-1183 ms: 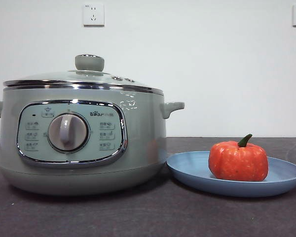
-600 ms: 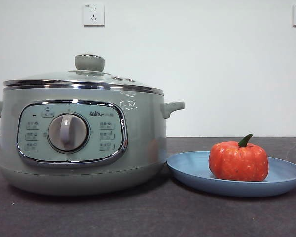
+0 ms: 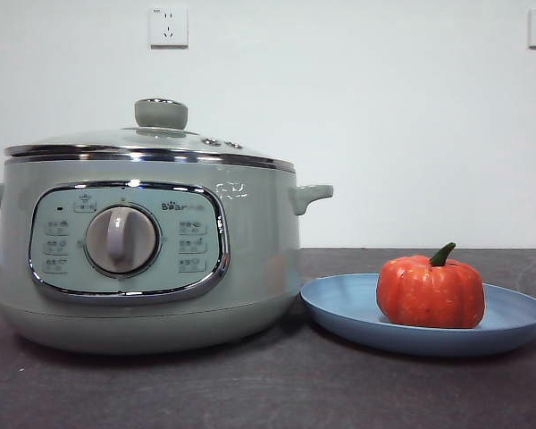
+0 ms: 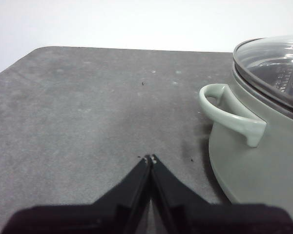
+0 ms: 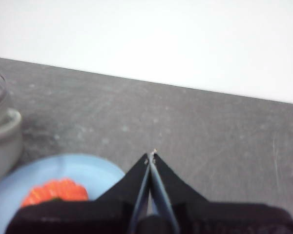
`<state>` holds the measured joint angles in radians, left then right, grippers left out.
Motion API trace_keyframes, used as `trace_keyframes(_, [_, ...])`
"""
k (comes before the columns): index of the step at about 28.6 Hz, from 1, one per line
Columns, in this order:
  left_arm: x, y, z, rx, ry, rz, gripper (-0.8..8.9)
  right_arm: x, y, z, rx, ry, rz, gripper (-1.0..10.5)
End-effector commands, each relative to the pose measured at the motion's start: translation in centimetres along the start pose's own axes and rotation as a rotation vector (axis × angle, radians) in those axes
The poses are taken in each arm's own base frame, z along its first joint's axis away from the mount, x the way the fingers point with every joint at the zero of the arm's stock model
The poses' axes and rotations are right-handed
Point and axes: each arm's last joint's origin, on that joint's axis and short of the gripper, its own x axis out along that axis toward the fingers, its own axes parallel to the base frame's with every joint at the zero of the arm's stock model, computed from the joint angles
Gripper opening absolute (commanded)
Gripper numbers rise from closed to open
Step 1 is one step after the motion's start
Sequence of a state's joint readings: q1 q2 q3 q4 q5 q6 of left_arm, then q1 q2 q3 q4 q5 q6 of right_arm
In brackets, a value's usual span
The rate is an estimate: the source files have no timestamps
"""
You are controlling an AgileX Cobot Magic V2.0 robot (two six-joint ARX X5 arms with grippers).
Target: Take the pumpkin out from the steamer,put the pumpkin in the blue plate,close the lid
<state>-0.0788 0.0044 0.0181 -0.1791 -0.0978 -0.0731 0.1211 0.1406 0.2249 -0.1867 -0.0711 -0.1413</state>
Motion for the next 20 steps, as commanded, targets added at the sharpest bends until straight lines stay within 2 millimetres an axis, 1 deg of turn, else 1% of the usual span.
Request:
trace_keyframes(1, [0.1, 0.0, -0.5, -0.009, 0.009, 0.004, -0.03, 0.5, 0.2, -2.9, 0.015, 0.052, -0.010, 0.0])
trace_keyframes(4, [0.1, 0.0, -0.5, -0.009, 0.009, 0.004, -0.03, 0.7, 0.4, -4.6, 0.031, 0.079, -0.009, 0.0])
trace_keyframes(9, [0.1, 0.0, -0.5, -0.009, 0.009, 0.004, -0.03, 0.9, 0.6, -6.2, 0.078, 0.090, -0.009, 0.0])
trace_keyframes(12, [0.1, 0.0, -0.5, -0.009, 0.009, 0.004, -0.03, 0.8, 0.6, -6.1, 0.093, 0.069, -0.013, 0.0])
trace_keyframes(20, [0.1, 0.0, -0.5, -0.009, 0.009, 0.004, -0.03, 0.9, 0.6, -6.2, 0.104, 0.081, -0.019, 0.0])
